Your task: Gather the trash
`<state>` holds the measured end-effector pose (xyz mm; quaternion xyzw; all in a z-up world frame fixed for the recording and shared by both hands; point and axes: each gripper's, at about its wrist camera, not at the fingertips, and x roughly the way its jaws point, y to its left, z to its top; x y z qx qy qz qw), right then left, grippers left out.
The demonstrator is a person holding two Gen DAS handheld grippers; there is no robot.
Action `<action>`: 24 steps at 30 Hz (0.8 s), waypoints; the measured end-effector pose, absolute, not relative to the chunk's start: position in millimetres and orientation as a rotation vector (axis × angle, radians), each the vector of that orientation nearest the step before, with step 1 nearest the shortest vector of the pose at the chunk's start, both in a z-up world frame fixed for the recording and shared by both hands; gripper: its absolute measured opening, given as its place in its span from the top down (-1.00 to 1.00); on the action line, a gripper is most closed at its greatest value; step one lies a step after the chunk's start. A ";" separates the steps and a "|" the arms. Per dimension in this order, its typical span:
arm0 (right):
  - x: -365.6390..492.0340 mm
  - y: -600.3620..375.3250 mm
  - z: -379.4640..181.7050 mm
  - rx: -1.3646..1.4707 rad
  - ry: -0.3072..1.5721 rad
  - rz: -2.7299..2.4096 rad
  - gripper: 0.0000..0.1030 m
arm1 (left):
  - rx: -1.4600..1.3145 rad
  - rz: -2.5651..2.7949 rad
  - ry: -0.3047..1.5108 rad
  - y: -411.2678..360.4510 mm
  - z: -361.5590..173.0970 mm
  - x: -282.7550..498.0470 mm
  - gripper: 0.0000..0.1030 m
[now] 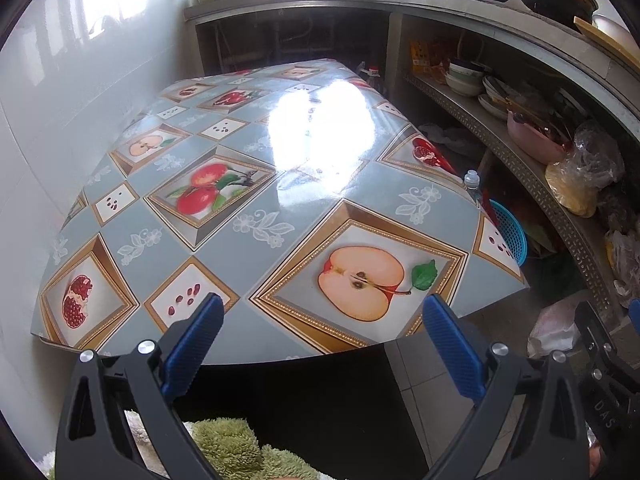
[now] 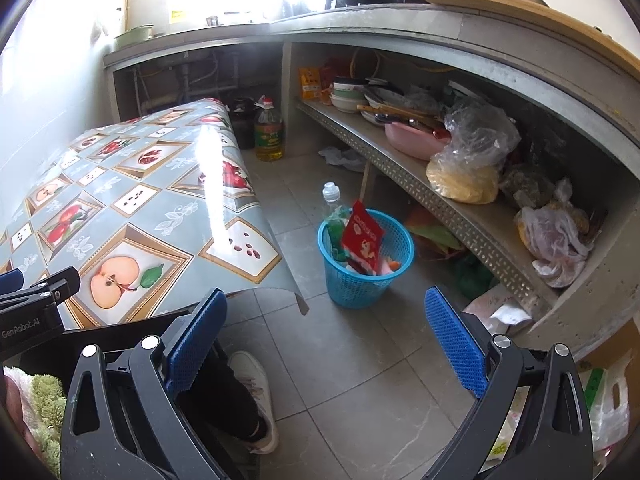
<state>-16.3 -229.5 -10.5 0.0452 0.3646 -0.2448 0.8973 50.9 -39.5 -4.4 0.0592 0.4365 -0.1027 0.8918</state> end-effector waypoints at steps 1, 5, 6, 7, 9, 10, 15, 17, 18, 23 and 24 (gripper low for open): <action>-16.5 -228.9 -10.4 0.094 0.755 -0.508 -0.85 | 0.122 -0.212 0.907 -39.9 -4.4 50.9 -0.89; -16.0 -228.2 -10.9 0.095 0.759 -0.505 -0.85 | 0.122 -0.210 0.914 -40.1 -4.7 50.8 -0.89; -15.6 -228.6 -11.4 0.096 0.760 -0.502 -0.85 | 0.123 -0.210 0.914 -40.0 -4.5 50.5 -0.89; -15.6 -229.4 -11.9 0.095 0.762 -0.500 -0.85 | 0.122 -0.210 0.911 -39.6 -4.4 50.2 -0.89; -15.4 -229.4 -12.3 0.090 0.765 -0.500 -0.85 | 0.122 -0.208 0.909 -39.6 -4.5 50.1 -0.89; -15.2 -229.8 -12.7 0.090 0.765 -0.500 -0.85 | 0.122 -0.209 0.909 -39.0 -4.6 50.3 -0.89; -15.7 -229.6 -13.1 0.088 0.762 -0.504 -0.85 | 0.125 -0.210 0.912 -39.6 -4.8 49.8 -0.89; -16.3 -229.9 -12.7 0.085 0.761 -0.505 -0.85 | 0.127 -0.211 0.914 -38.8 -5.4 50.4 -0.89; -16.4 -231.2 -12.4 0.084 0.760 -0.505 -0.85 | 0.127 -0.210 0.914 -38.1 -5.2 50.5 -0.89; -17.2 -232.7 -10.5 0.081 0.754 -0.510 -0.85 | 0.126 -0.197 0.905 -34.9 -2.5 53.1 -0.89; -16.9 -232.8 -9.9 0.080 0.752 -0.510 -0.85 | 0.128 -0.190 0.902 -33.6 -1.9 54.0 -0.89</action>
